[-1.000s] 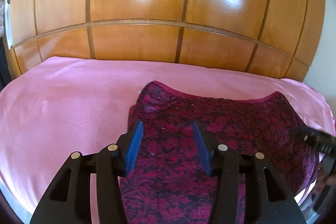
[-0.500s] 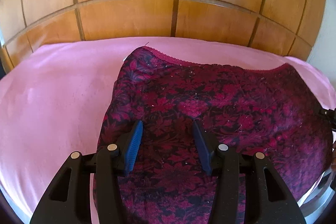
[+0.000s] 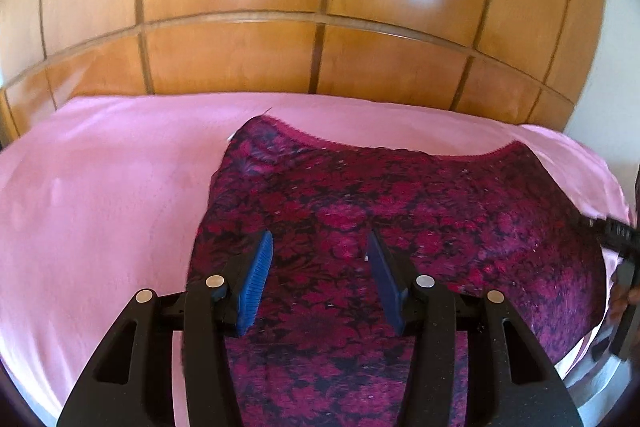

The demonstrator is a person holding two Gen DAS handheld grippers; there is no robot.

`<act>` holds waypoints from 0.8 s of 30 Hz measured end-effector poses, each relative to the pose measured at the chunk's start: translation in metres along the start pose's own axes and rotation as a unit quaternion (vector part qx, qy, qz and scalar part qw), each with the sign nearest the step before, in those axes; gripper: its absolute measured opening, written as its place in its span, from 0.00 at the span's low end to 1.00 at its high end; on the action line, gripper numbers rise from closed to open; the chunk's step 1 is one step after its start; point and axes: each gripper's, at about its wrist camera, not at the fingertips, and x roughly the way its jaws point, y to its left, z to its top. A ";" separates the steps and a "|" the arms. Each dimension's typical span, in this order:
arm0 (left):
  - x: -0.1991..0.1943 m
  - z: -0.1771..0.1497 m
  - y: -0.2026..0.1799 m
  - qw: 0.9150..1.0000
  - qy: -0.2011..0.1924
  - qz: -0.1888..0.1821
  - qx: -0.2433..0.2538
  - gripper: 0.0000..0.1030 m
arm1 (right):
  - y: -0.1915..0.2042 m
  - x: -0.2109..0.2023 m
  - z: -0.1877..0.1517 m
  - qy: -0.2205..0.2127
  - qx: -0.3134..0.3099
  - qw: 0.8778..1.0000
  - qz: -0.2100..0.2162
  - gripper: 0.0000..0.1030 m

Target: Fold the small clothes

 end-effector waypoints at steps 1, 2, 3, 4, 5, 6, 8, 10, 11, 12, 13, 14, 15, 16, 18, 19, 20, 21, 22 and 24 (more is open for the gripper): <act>0.001 0.000 -0.003 1.000 0.002 -0.003 0.004 0.47 | 0.004 0.001 0.004 -0.001 -0.004 1.000 0.004 0.65; 0.002 0.001 -0.005 1.000 0.004 -0.007 0.006 0.47 | 0.007 0.002 0.005 0.000 -0.008 1.000 0.005 0.58; 0.003 0.000 -0.008 1.000 0.004 -0.012 0.006 0.47 | 0.012 0.006 0.007 0.007 -0.018 1.000 0.005 0.51; 0.003 0.001 -0.009 1.000 0.005 -0.017 0.007 0.47 | 0.016 0.011 0.007 0.016 -0.028 0.999 0.000 0.32; 0.003 0.001 -0.013 1.000 0.005 -0.023 0.012 0.47 | 0.021 0.016 0.007 0.023 -0.041 0.999 -0.009 0.22; 0.005 0.001 -0.016 1.000 0.007 -0.018 0.020 0.47 | 0.025 0.024 0.006 0.028 -0.056 0.998 -0.030 0.22; 0.015 0.001 -0.021 0.999 0.025 -0.007 0.036 0.47 | 0.024 0.035 0.008 0.038 -0.052 0.997 -0.039 0.23; 0.030 0.000 -0.017 0.999 0.046 -0.006 0.025 0.47 | 0.024 0.037 0.013 0.040 -0.048 0.997 -0.039 0.28; 0.035 0.000 -0.015 0.998 0.053 -0.006 0.021 0.47 | 0.023 0.035 0.014 0.042 -0.050 0.997 -0.043 0.34; 0.039 0.001 -0.014 0.998 0.056 -0.006 0.018 0.47 | 0.022 0.033 0.015 0.043 -0.051 0.997 -0.047 0.39; 0.039 0.003 -0.014 0.998 0.057 -0.006 0.014 0.47 | 0.020 0.030 0.016 0.043 -0.049 0.997 -0.048 0.51; 0.039 0.004 -0.014 0.998 0.058 -0.006 0.010 0.47 | 0.015 0.026 0.016 0.042 -0.043 0.998 -0.036 0.57; 0.038 0.004 -0.013 0.998 0.058 -0.007 0.007 0.47 | 0.009 0.021 0.015 0.041 -0.029 0.999 -0.014 0.60; 0.037 0.004 -0.012 0.998 0.057 -0.010 0.003 0.47 | 0.005 0.017 0.014 0.042 -0.020 0.999 0.002 0.69; 0.032 0.004 -0.009 0.998 0.052 -0.019 -0.006 0.47 | -0.007 0.014 0.007 0.052 -0.002 0.998 0.036 0.79; 0.028 0.004 -0.007 0.998 0.048 -0.024 -0.013 0.47 | -0.010 0.014 0.003 0.057 0.003 0.997 0.044 0.79; 0.024 0.005 -0.004 0.998 0.044 -0.029 -0.021 0.47 | -0.015 0.013 -0.002 0.062 0.011 0.997 0.055 0.79; 0.020 0.005 -0.002 0.998 0.040 -0.031 -0.025 0.47 | -0.020 0.013 -0.006 0.066 0.021 0.995 0.069 0.79; 0.017 0.005 0.000 0.998 0.037 -0.035 -0.027 0.47 | -0.026 0.013 -0.010 0.071 0.038 0.993 0.088 0.79; 0.008 0.005 0.001 0.997 0.031 -0.056 -0.034 0.47 | -0.032 0.013 -0.018 0.079 0.059 0.988 0.122 0.80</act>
